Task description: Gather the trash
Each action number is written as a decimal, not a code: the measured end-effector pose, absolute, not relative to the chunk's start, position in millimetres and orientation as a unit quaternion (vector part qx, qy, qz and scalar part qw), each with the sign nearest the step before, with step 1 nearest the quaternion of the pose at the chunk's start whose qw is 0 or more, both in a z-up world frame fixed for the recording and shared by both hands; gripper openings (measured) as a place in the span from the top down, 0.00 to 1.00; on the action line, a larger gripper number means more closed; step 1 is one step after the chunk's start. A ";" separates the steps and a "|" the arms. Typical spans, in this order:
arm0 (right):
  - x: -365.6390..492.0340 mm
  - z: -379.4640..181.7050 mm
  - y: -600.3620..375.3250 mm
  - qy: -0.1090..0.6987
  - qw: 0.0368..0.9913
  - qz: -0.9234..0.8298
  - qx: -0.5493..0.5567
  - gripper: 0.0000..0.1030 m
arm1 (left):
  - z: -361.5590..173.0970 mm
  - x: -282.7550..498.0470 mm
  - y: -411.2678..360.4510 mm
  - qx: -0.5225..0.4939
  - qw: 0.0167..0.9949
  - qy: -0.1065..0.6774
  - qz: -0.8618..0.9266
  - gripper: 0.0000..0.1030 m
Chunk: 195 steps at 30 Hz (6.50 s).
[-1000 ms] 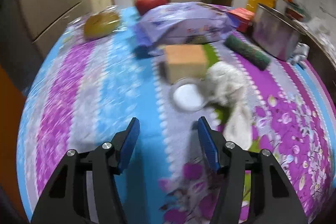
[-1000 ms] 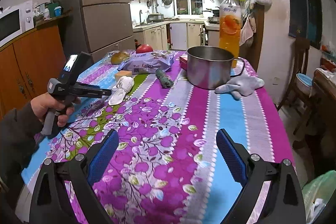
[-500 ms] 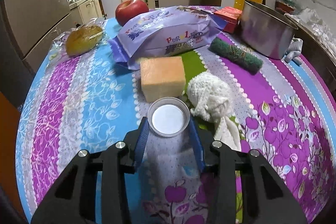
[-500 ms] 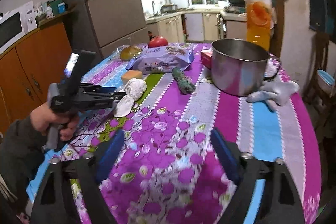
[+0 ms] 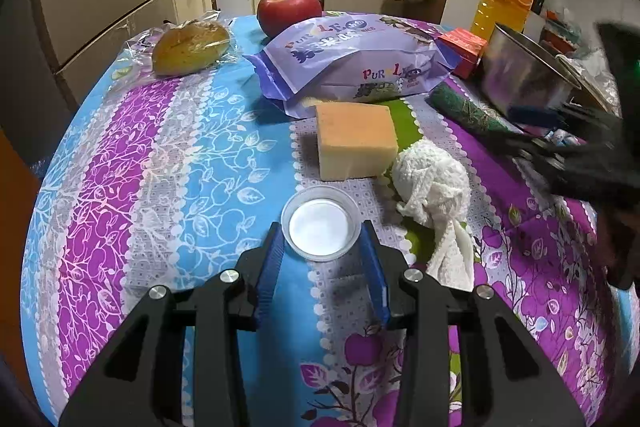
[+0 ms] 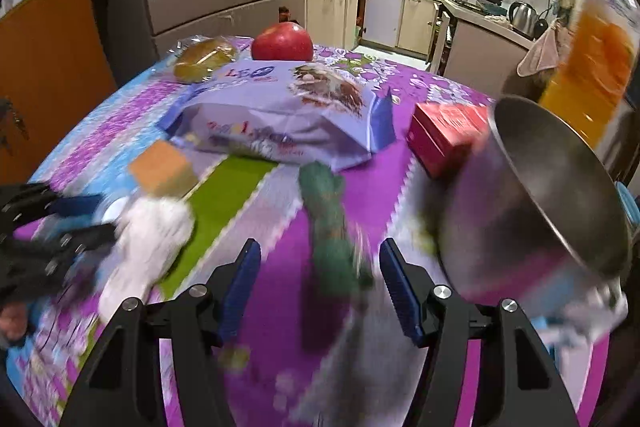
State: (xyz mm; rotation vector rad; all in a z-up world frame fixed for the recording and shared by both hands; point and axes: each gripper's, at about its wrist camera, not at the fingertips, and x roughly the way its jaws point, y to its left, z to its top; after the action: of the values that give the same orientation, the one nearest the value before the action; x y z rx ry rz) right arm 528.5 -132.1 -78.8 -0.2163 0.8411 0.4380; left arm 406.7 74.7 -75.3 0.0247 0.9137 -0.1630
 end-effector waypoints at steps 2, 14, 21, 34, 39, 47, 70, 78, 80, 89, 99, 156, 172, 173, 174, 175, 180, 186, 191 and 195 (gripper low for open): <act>542.5 -83.2 -125.1 0.411 0.882 0.204 -0.111 0.47 | -75.0 408.1 74.8 0.012 0.894 0.441 -0.078 0.64; 492.3 -71.3 -134.7 0.385 0.901 0.177 -0.093 0.84 | -63.0 398.7 68.4 0.021 0.904 0.424 -0.052 0.64; 374.8 -27.2 -180.6 0.305 0.938 0.157 -0.040 0.84 | -23.2 334.8 42.8 0.045 0.931 0.360 -0.028 0.64; 183.7 22.6 -259.3 0.191 0.980 0.062 -0.009 0.84 | 29.6 206.9 -63.3 0.040 0.965 0.246 -0.087 0.64; 143.4 32.8 -289.3 0.180 0.983 0.035 -0.003 0.84 | 36.2 180.3 -107.8 0.047 0.963 0.232 -0.127 0.64; 100.4 43.6 -333.5 0.166 0.986 0.006 0.011 0.84 | 47.1 155.7 -151.6 0.051 0.962 0.217 -0.157 0.64; 39.4 57.0 -432.8 0.184 0.980 -0.074 0.034 0.84 | 45.5 133.8 -247.7 0.067 0.943 0.235 -0.225 0.64; 25.3 52.3 -489.1 0.200 0.971 -0.127 0.043 0.84 | 37.0 135.1 -301.7 0.081 0.930 0.247 -0.259 0.64; 21.7 48.7 -505.5 0.206 0.967 -0.139 0.049 0.83 | 34.2 136.2 -317.7 0.085 0.926 0.251 -0.268 0.64; 19.7 30.5 -570.3 0.244 0.951 -0.178 0.073 0.83 | 25.5 138.6 -373.7 0.103 0.912 0.263 -0.297 0.64; 30.9 2.1 -632.6 0.312 0.925 -0.195 0.095 0.83 | 7.9 137.0 -422.5 0.131 0.895 0.284 -0.319 0.64; -101.4 -3.2 -532.6 0.139 0.955 -0.260 0.029 0.07 | 2.9 83.3 -351.5 0.101 0.919 0.218 -0.312 0.05; -257.7 -58.0 -408.0 0.039 0.948 -0.316 0.004 0.05 | -23.3 -52.0 -263.0 0.070 0.935 0.113 -0.328 0.05; -262.8 -59.6 -404.8 0.038 0.948 -0.315 0.005 0.05 | -27.0 -56.4 -262.0 0.072 0.933 0.116 -0.333 0.05; -271.3 -62.3 -401.2 0.033 0.948 -0.315 0.006 0.05 | -29.4 -59.2 -261.9 0.073 0.931 0.118 -0.337 0.05; -276.2 -63.4 -398.3 0.030 0.948 -0.318 0.005 0.05 | -31.4 -63.3 -261.2 0.073 0.930 0.118 -0.341 0.05; -290.0 -64.5 -398.2 0.020 0.947 -0.321 0.014 0.05 | -34.0 -76.0 -254.9 0.076 0.926 0.112 -0.351 0.05; -298.6 -61.5 -397.9 0.014 0.947 -0.320 0.015 0.05 | -31.6 -81.4 -247.8 0.073 0.927 0.108 -0.353 0.05; -299.9 -61.1 -399.5 0.013 0.946 -0.324 0.014 0.05 | -28.8 -84.1 -245.3 0.070 0.927 0.104 -0.355 0.05; -307.3 -63.3 -400.1 0.013 0.941 -0.338 0.013 0.05 | -27.4 -89.6 -245.3 0.070 0.925 0.100 -0.359 0.05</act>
State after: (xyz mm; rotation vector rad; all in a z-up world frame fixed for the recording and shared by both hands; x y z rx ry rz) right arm -307.3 -400.1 -63.3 0.0259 0.0258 -0.6903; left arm -89.6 -245.3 -27.4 0.1440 0.2053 -0.7355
